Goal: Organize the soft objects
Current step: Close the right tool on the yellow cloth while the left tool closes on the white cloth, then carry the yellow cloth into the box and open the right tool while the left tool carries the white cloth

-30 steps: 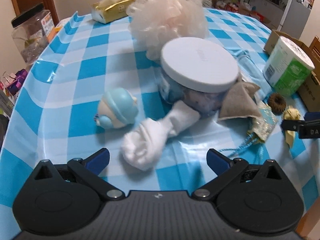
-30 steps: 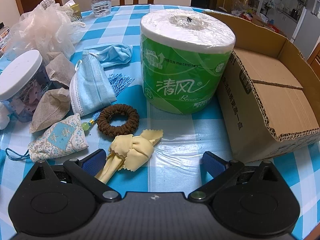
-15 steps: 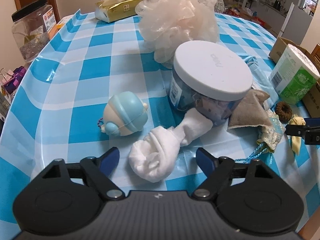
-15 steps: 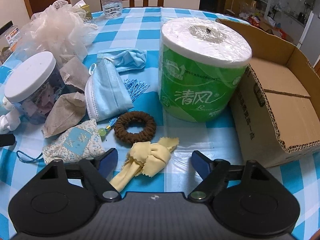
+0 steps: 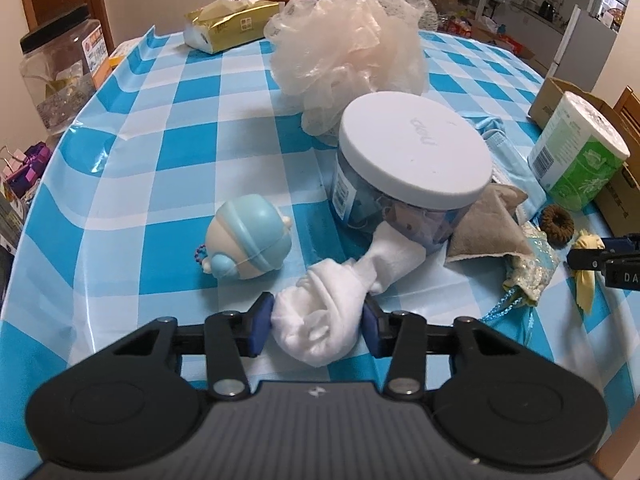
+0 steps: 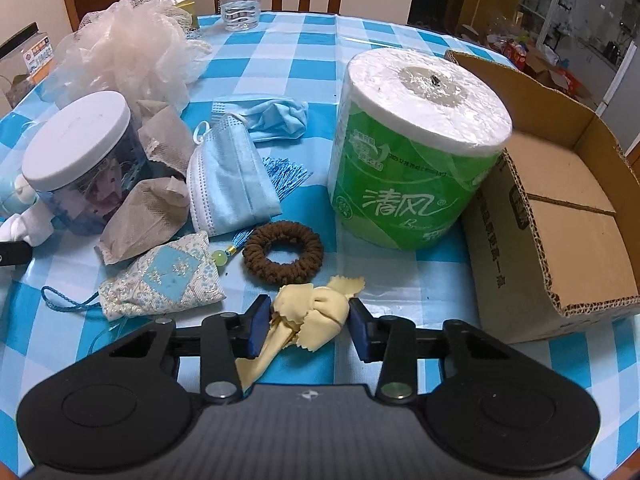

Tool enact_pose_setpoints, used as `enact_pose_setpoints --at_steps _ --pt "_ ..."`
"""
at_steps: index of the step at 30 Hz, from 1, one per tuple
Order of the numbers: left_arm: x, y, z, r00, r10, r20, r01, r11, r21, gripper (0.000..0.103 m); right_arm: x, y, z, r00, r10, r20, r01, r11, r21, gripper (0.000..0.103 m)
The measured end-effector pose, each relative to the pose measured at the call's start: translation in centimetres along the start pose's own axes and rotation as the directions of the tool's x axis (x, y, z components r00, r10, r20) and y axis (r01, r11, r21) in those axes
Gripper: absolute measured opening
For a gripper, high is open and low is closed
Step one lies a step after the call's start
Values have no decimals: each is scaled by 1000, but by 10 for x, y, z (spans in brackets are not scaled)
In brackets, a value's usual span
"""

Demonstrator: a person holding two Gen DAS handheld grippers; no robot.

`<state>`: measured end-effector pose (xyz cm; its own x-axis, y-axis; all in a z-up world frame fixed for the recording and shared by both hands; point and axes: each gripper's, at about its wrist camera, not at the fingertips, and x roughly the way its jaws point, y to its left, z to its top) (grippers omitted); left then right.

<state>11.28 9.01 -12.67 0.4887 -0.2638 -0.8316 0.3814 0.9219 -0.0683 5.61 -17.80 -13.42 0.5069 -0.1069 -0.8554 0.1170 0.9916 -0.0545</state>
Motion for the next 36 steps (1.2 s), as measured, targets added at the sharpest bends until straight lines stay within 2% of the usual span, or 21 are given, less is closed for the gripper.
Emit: enact_pose_setpoints --at_steps 8,16,23,31,33,34,35,36 --pt "-22 -10 4 1000 9 21 -10 999 48 44 -27 -6 -2 1000 27 14 -26 998 -53 46" --pt "-61 -34 15 999 -22 36 18 995 96 44 -69 -35 5 993 108 54 -100 987 -122 46" --pt "-89 -82 23 996 -69 47 63 990 127 44 -103 -91 13 987 110 113 -94 986 -137 46" --pt "-95 -150 41 987 -136 81 122 980 158 44 -100 -157 29 987 59 149 -35 987 -156 47" --pt "-93 -167 47 985 -145 91 128 976 174 44 -93 -166 31 987 67 145 -43 986 -163 49" --pt "-92 -175 50 984 -149 94 130 975 181 44 -91 -169 32 987 77 141 -53 984 -168 55" --pt "-90 -183 53 984 -150 98 130 974 188 44 -88 -173 32 986 91 138 -66 983 -170 68" --pt "-88 -190 57 983 -153 99 132 973 192 44 -86 -175 33 984 104 142 -79 982 -170 76"
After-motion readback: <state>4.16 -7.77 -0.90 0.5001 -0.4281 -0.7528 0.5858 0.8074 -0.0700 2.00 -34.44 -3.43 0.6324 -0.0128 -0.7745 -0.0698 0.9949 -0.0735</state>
